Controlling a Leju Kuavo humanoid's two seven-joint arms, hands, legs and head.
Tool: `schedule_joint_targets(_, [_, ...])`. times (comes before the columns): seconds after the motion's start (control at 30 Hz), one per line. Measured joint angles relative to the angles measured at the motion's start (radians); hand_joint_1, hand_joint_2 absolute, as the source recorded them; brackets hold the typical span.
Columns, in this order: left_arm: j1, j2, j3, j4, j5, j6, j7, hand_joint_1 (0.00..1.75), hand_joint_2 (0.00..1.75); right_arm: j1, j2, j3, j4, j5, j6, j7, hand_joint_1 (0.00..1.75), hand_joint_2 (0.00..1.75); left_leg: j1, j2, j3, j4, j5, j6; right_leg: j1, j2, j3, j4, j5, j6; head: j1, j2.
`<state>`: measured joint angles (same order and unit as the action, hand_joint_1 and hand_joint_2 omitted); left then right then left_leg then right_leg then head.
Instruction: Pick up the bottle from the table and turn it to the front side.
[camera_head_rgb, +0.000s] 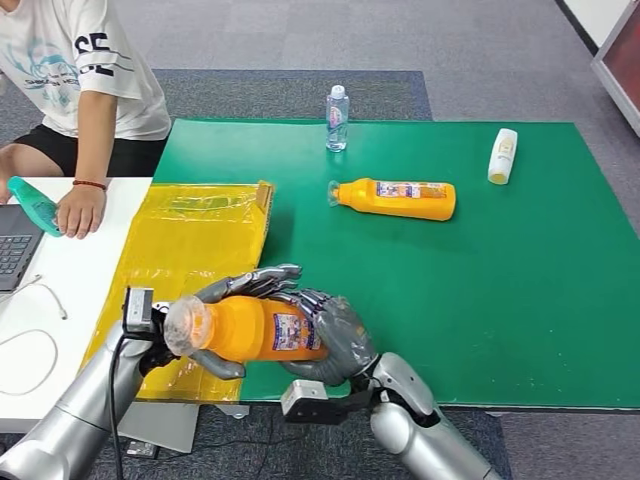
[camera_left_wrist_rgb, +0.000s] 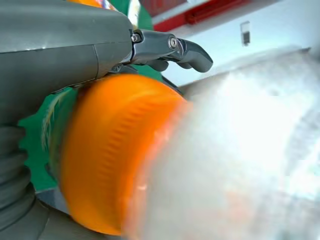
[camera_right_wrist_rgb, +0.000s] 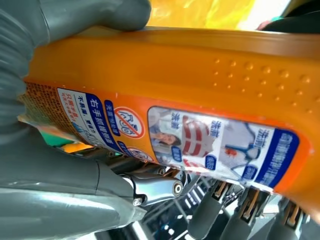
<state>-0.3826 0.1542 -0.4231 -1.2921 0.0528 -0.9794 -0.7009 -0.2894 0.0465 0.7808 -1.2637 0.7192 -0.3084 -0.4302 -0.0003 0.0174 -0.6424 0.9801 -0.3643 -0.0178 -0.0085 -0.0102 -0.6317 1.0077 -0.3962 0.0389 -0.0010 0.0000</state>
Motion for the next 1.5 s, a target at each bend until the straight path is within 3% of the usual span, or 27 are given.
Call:
schedule_joint_targets(0.47, [0.028, 0.012, -0.001, 0.000, -0.013, 0.076, 0.013, 0.00, 1.75, -0.024, 0.020, 0.008, 0.080, -0.040, 0.038, 0.016, 1.75, 1.75, 0.000, 0.000, 0.000, 0.000, 0.000, 0.000, 0.000, 0.000, -0.001, 0.000, 0.000, 0.000, 0.000, 0.000])
schedule_joint_targets(0.6, [0.038, 0.011, 0.008, 0.000, -0.011, 0.077, 0.013, 1.75, 1.75, -0.024, 0.020, 0.008, 0.076, -0.042, 0.055, 0.026, 1.75, 1.75, 0.000, 0.000, 0.000, 0.000, 0.000, 0.000, 0.000, 0.000, -0.001, 0.000, 0.000, 0.000, 0.000, 0.000])
schedule_joint_targets(1.17, [0.070, -0.016, 0.044, 0.000, -0.011, 0.097, 0.013, 1.75, 1.75, -0.014, 0.020, -0.008, 0.068, -0.046, 0.067, 0.038, 1.75, 1.75, 0.000, 0.000, 0.000, 0.000, 0.000, 0.000, 0.000, 0.000, -0.001, 0.000, 0.000, 0.000, 0.000, 0.000])
schedule_joint_targets(1.3, [0.080, -0.025, 0.052, 0.000, -0.017, 0.109, 0.013, 1.75, 1.75, -0.006, 0.020, -0.016, 0.065, -0.064, 0.078, 0.037, 0.03, 1.75, 0.000, 0.000, 0.000, 0.000, 0.000, 0.000, 0.000, 0.000, -0.001, 0.000, 0.000, 0.000, 0.000, 0.000])
schedule_joint_targets(1.5, [0.100, -0.028, 0.049, -0.021, -0.050, 0.164, 0.010, 1.75, 1.75, 0.008, 0.022, -0.073, 0.060, -0.206, 0.155, 0.020, 0.00, 1.75, 0.000, 0.000, 0.000, 0.000, 0.000, 0.000, 0.000, 0.000, 0.000, 0.000, 0.000, 0.000, 0.000, 0.000])
